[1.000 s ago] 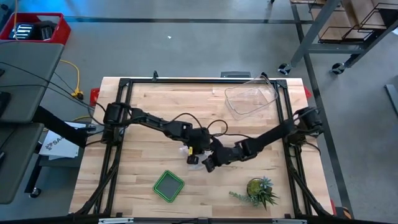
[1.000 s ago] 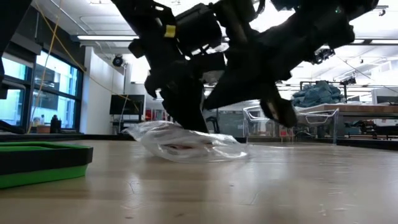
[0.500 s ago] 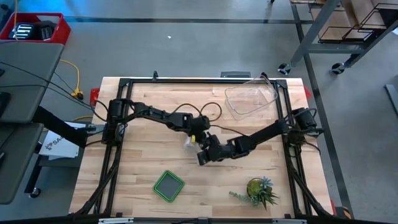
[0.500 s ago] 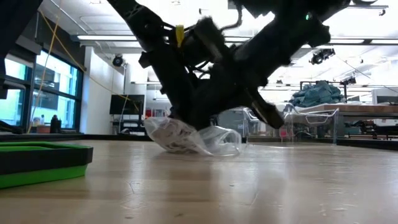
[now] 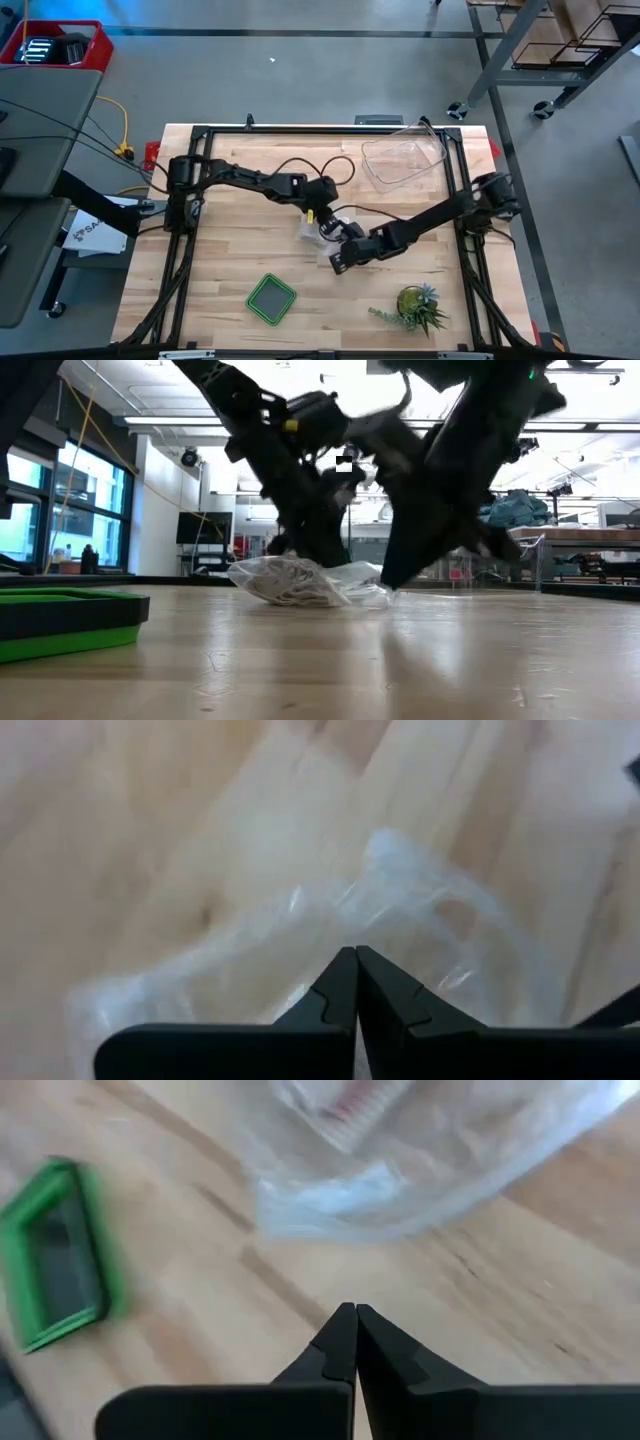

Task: Roll bandage
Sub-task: Put the packed rolled white bandage into the transparent bin

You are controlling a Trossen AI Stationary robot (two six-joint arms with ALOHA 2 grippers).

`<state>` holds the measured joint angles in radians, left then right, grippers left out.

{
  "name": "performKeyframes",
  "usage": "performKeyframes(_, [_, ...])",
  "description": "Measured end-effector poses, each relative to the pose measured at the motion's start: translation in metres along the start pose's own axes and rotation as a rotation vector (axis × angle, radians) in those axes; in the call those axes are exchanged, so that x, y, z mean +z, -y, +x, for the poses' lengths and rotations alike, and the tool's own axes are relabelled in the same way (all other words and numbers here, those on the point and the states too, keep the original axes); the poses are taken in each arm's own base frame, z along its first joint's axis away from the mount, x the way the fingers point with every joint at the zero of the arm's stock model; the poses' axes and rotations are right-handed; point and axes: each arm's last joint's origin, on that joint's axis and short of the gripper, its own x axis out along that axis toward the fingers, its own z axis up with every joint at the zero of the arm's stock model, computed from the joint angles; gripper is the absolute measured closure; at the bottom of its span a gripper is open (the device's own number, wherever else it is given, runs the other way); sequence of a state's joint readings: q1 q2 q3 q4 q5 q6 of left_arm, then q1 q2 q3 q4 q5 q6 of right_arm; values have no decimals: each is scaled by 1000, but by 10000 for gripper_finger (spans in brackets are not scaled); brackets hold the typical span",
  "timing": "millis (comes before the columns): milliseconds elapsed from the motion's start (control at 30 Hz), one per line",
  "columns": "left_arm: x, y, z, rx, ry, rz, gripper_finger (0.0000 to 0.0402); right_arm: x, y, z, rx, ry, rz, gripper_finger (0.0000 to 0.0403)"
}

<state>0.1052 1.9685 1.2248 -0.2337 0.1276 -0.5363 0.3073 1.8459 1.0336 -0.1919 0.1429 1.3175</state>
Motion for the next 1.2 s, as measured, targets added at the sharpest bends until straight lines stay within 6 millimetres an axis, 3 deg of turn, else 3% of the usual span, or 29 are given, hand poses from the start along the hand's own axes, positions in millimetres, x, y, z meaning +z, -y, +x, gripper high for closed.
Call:
performKeyframes(233, [22, 5, -45, 6, 167, 213, 401, 11, -9, -49, 63, 17, -154, 403])
performKeyframes(333, [26, 8, -68, 15, 202, 301, 401, 15, -10, -53, 90, 19, -149, 403])
performKeyframes(433, [12, 15, -84, 52, 166, 444, 401, 17, -8, -36, 72, 19, -108, 403])
performKeyframes(567, [-27, 18, -73, 39, 83, 497, 401, 25, -9, -14, 126, 35, -49, 403])
performKeyframes(700, [-57, 23, -62, 25, 55, 485, 401, 33, -9, -9, 159, 56, -13, 403])
performKeyframes(1067, [-89, 41, -48, -37, 126, 483, 401, 39, 0, 5, 123, 8, 45, 403])
performKeyframes(1200, [-102, 38, -42, 5, 110, 509, 401, 43, 2, 10, 131, 7, 57, 403])
